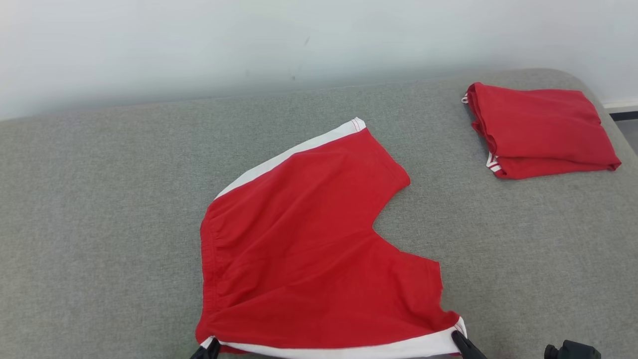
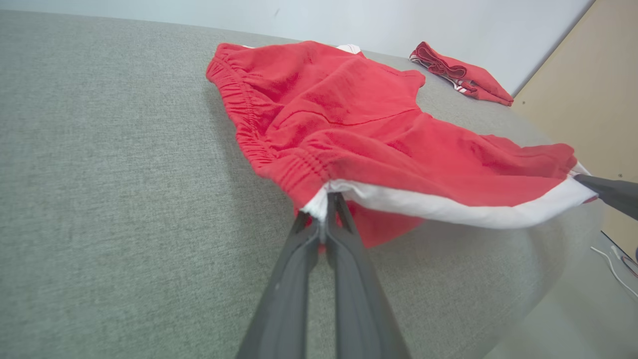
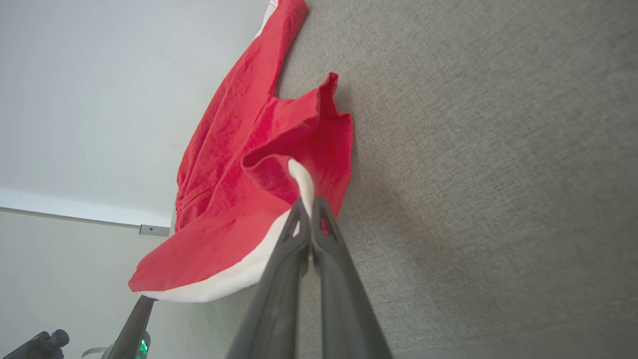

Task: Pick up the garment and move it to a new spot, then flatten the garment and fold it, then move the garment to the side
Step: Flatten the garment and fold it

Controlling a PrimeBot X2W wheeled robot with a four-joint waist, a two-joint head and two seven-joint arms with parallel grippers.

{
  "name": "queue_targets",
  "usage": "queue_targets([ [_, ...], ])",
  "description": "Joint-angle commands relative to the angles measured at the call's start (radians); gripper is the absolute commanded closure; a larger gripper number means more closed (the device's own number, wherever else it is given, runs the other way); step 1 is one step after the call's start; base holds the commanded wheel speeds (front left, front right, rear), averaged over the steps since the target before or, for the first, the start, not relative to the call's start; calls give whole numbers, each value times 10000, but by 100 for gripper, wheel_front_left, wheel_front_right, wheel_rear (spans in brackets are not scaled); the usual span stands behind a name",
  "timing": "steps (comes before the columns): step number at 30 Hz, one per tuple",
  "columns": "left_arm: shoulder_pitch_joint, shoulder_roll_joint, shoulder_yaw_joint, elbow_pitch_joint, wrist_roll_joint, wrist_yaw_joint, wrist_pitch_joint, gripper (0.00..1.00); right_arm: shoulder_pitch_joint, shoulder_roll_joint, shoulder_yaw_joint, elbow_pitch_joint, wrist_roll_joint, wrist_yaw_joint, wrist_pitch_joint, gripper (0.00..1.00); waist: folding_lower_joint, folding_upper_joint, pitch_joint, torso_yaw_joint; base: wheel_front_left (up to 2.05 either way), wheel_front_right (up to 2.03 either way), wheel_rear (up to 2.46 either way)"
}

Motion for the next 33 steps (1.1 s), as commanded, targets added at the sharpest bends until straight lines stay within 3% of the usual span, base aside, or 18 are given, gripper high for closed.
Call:
queue_targets([
  [1, 94, -74, 54, -23, 88, -37, -30, 100, 46, -107, 46, -58, 37, 2, -59, 100, 1, 1, -13, 32, 0, 0, 0],
  [5, 223, -310, 226, 16, 348, -90, -29, 100, -14, -284, 248, -131, 13, 2, -297, 100, 1, 1, -68, 94, 0, 0, 0],
  [13, -134, -709, 449, -361, 889, -116, -30, 100, -801, -319, -321, -149, 541, 2, -699, 100, 1, 1, -114, 313, 0, 0, 0],
  [18, -634, -793, 345, -646, 987, -121, -29, 100, -1668, -336, -561, -202, 849, 2, -442, 100, 1, 1, 22, 489, 0, 0, 0],
  [26, -2115, -780, 291, -547, 602, -111, -29, 100, -3724, -382, -893, 422, 351, 2, -53, 100, 1, 1, 449, 809, 0, 0, 0],
  [33, -3823, -696, -212, 527, 33, -112, -29, 100, -6342, -443, -911, 1913, -493, 2, 423, 100, 1, 1, 1106, 1048, 0, 0, 0],
])
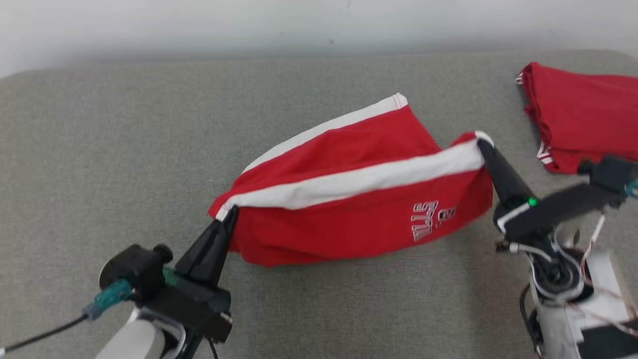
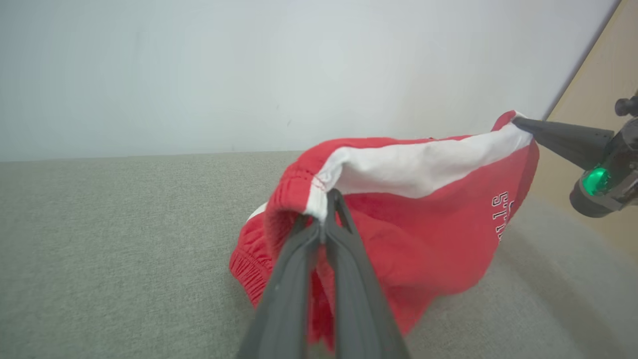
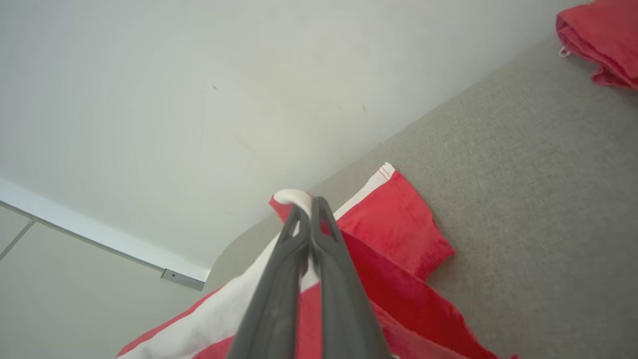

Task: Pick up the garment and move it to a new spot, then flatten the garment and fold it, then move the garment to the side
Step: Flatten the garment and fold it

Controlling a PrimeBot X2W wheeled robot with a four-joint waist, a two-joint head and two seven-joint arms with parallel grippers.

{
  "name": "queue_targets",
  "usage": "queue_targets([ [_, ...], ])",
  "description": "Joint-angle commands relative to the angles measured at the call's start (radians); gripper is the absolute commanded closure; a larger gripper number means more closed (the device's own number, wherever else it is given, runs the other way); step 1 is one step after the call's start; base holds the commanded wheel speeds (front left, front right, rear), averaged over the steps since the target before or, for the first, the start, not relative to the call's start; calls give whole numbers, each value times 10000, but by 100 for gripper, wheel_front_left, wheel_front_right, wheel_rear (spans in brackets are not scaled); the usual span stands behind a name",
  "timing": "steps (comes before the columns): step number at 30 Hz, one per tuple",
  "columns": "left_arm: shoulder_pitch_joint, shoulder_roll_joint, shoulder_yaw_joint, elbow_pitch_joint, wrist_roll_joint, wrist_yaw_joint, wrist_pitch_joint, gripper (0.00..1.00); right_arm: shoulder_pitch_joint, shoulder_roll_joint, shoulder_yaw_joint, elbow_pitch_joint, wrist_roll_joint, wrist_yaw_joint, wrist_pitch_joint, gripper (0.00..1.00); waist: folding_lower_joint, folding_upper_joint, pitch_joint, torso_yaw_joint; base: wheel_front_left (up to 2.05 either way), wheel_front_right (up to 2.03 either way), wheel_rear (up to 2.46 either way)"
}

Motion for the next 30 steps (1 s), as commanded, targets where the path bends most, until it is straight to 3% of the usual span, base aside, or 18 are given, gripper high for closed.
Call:
queue_targets([
  [1, -590, 9, -236, 347, -149, 11, -27, 100, -789, -66, 42, 500, -308, 2, 66, 100, -1, -1, 412, 222, 0, 0, 0],
  [16, -3963, -377, -1613, 2950, -1260, 10, -29, 100, -5924, -194, 376, 5704, -2668, 2, -986, 100, -1, -1, 1977, 1046, 0, 0, 0],
  [28, -5284, -716, -2465, 4369, -1571, 11, -27, 100, -7876, -55, 1138, 8832, -3778, 2, -2158, 100, -1, -1, 2434, 1144, 0, 0, 0],
  [29, -5321, -730, -2461, 4437, -1594, 11, -29, 98, -7939, -1, 1236, 8962, -3789, 2, -2236, 77, -1, -1, 2419, 1117, 0, 0, 0],
  [30, -5358, -712, -2451, 4491, -1498, 11, -27, 56, -8009, 51, 1328, 9027, -3775, 2, -2357, 44, -1, -1, 2400, 1084, 0, 0, 0],
])
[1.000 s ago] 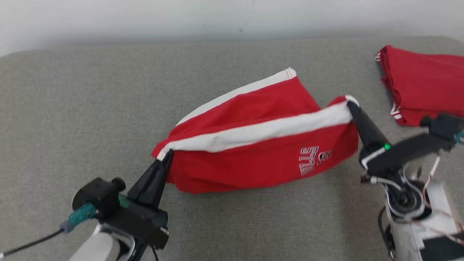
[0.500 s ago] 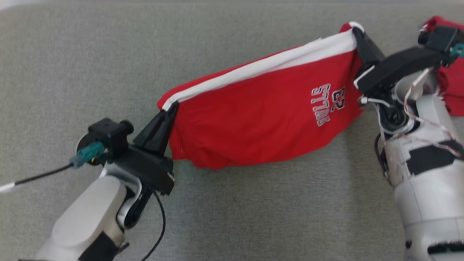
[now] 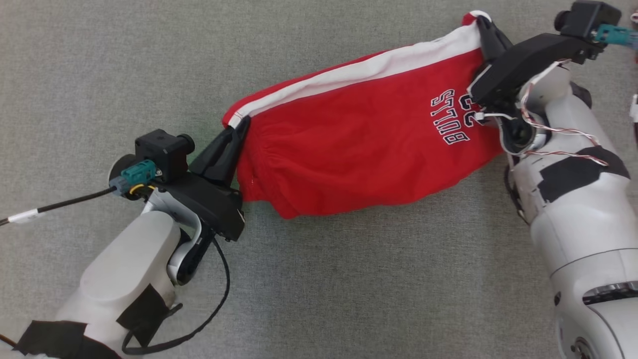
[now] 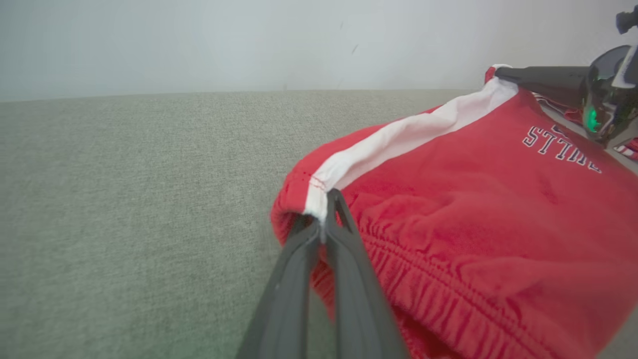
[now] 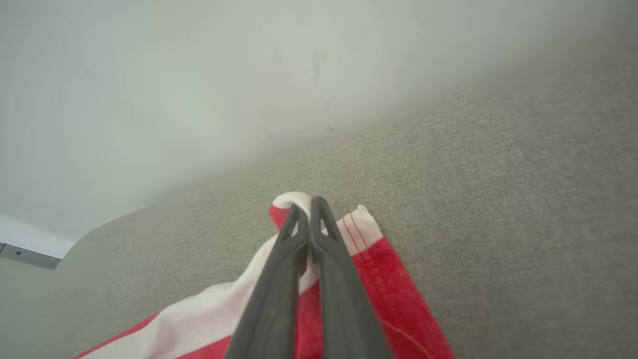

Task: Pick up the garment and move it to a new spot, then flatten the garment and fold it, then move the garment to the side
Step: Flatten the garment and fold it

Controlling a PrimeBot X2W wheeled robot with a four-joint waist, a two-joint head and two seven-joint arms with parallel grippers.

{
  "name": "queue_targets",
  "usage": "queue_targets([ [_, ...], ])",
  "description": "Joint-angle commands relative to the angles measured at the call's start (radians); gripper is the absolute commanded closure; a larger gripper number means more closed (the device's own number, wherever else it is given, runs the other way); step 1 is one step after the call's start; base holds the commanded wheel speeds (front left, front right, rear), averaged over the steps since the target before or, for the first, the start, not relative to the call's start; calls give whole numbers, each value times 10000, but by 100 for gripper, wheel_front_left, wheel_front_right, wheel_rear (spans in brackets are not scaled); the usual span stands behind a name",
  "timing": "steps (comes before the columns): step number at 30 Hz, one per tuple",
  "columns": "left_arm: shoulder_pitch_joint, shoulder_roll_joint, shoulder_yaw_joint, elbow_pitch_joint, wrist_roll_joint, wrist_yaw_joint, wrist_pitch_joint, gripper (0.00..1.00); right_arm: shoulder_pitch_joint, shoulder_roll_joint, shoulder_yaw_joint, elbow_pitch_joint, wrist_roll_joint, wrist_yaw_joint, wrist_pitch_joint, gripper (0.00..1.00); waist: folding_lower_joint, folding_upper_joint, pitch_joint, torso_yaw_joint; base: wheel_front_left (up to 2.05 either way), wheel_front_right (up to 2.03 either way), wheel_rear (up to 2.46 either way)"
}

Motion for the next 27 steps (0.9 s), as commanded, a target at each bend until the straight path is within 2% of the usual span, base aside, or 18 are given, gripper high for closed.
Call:
queue_targets([
  [1, -136, 14, 37, 52, 139, 13, -31, 0, -139, 134, 168, 71, -15, 2, -180, 0, -2, -2, -70, -83, 0, 0, 0],
  [6, 249, -46, 423, 161, 469, 13, -31, 0, 38, 32, 667, 317, 275, 2, -475, 0, -2, -2, -416, -217, 0, 0, 0],
  [13, 1283, -74, 1476, -247, 1057, 13, -29, 0, 791, -344, 1375, 126, 988, 2, -751, 0, -2, -2, -1116, -327, 0, 0, 0],
  [22, 1983, 64, 1617, -340, 1299, 13, -29, 0, 1541, -702, 2040, -156, 1816, 2, -945, 0, -2, -2, -1461, -645, 0, 0, 0],
  [27, 2357, 54, 2485, -563, 1823, 13, -31, 0, 1872, -964, 2508, -257, 2037, 1, -1229, 0, -2, -2, -1656, -688, 0, 0, 0],
])
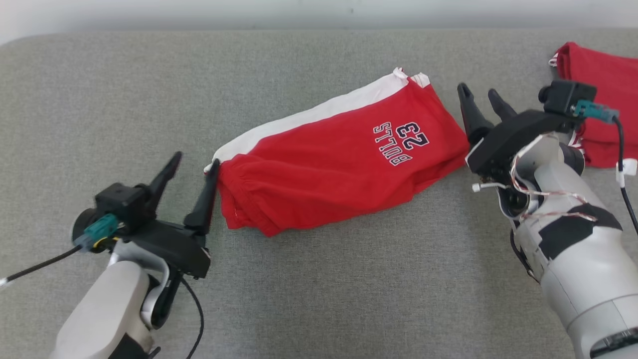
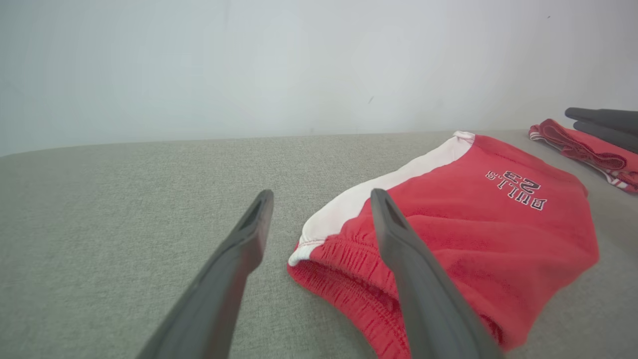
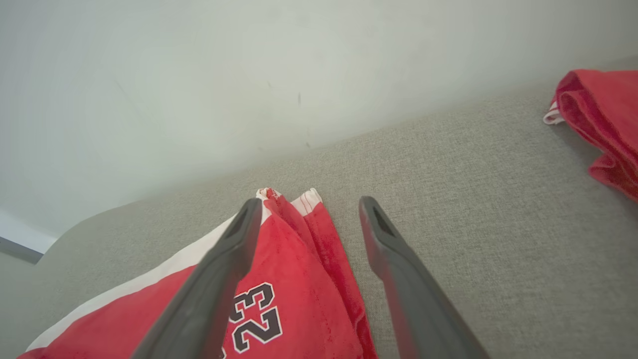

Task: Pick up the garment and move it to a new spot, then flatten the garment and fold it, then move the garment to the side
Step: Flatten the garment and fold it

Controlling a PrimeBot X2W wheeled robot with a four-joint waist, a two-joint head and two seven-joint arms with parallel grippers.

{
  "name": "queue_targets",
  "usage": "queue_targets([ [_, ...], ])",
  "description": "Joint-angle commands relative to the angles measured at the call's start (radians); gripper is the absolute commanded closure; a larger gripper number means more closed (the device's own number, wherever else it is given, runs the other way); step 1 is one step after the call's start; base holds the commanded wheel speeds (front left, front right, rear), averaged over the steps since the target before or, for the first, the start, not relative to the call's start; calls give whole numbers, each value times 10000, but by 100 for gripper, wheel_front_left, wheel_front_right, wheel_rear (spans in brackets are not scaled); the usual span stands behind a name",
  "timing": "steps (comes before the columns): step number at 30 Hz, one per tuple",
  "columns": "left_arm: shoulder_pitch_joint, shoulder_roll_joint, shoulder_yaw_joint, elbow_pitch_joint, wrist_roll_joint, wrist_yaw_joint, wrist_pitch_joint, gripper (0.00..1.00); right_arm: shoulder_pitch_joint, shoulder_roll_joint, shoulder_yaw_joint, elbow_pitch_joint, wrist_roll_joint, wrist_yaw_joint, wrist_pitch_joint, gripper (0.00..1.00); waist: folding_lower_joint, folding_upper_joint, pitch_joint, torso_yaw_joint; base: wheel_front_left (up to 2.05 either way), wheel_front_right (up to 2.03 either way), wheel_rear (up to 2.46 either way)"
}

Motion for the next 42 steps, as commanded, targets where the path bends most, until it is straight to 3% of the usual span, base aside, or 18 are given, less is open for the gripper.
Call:
queue_targets([
  [1, 208, -36, 178, -99, 119, 46, -27, 0, 188, -51, 83, -17, 60, 2, -84, 0, 1, 0, -111, 9, 0, 0, 0],
  [9, 1903, -674, 2599, -1977, 1799, 570, -27, 0, 836, -436, 857, 56, 160, 2, -543, 0, 1, 0, -491, 191, 0, 0, 0],
  [19, 4061, -1718, 4699, -3958, 3655, 682, -27, 0, 1252, -759, 1458, 569, 247, 2, -987, 0, 1, 0, -688, 547, 0, 0, 0],
  [27, 4964, -2453, 5546, -4557, 4435, 495, -27, 0, 920, -793, 1554, 1476, 186, 1, -1213, 0, 1, 0, -594, 914, 0, 0, 0],
  [36, 5224, -2801, 5492, -4754, 4764, 381, -27, 0, 582, -539, 1600, 2741, 47, 1, -1126, 0, 1, 0, -449, 1252, 0, 0, 0],
  [37, 5218, -2810, 5479, -4745, 4780, 370, -27, 0, 583, -519, 1613, 2787, 61, 1, -1113, 32, 1, 0, -445, 1264, 0, 0, 0],
  [38, 5218, -2810, 5479, -4745, 4780, 370, -27, 0, 583, -519, 1613, 2787, 61, 1, -1113, 32, 1, 0, -445, 1264, 0, 0, 0],
  [39, 5212, -2822, 5461, -4730, 4789, 359, -27, 0, 593, -516, 1620, 2822, 91, 1, -1095, 100, 1, 0, -454, 1266, 0, 0, 0],
  [42, 5274, -2838, 5546, -4597, 4814, 362, -27, 0, 820, -439, 1675, 2706, 297, 1, -1180, 100, 1, 0, -654, 1152, 0, 0, 0],
])
